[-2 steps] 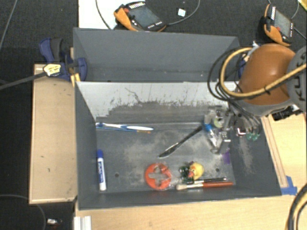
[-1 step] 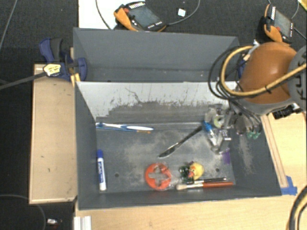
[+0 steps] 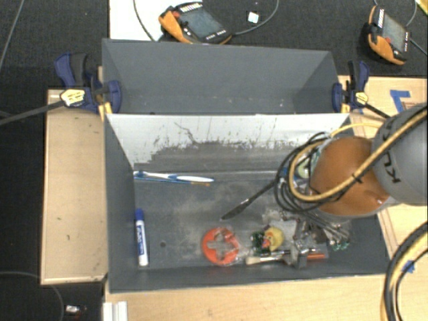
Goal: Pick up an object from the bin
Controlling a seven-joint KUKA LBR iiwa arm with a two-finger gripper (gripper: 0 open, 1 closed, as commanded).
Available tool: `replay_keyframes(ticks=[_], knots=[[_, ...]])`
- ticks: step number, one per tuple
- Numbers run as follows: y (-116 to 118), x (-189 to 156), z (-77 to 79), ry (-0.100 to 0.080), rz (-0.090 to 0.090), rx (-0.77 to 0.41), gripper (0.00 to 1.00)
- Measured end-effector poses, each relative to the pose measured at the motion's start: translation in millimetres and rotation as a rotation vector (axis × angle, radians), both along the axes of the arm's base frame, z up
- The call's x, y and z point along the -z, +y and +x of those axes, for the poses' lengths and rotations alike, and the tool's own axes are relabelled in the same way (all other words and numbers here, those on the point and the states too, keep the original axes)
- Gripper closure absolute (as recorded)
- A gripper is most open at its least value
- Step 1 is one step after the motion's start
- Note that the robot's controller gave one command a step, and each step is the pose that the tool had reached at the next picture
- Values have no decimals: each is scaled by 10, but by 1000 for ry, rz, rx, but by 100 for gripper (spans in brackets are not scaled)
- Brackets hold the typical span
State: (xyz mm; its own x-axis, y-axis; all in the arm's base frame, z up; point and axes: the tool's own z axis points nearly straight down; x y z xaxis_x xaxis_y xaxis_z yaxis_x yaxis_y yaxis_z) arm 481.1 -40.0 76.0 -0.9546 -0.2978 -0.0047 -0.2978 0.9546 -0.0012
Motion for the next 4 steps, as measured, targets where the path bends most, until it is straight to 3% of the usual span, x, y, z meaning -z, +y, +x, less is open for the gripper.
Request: replay_keyframes(ticks=[1,2,3,4], knots=[[72,-447,2,-11,-3,-140,0],[195,-241,-50,-15,0,-122,0],[267,40,-10,-25,-3,-189,0],[63,48,-36,-22,-2,-181,100]])
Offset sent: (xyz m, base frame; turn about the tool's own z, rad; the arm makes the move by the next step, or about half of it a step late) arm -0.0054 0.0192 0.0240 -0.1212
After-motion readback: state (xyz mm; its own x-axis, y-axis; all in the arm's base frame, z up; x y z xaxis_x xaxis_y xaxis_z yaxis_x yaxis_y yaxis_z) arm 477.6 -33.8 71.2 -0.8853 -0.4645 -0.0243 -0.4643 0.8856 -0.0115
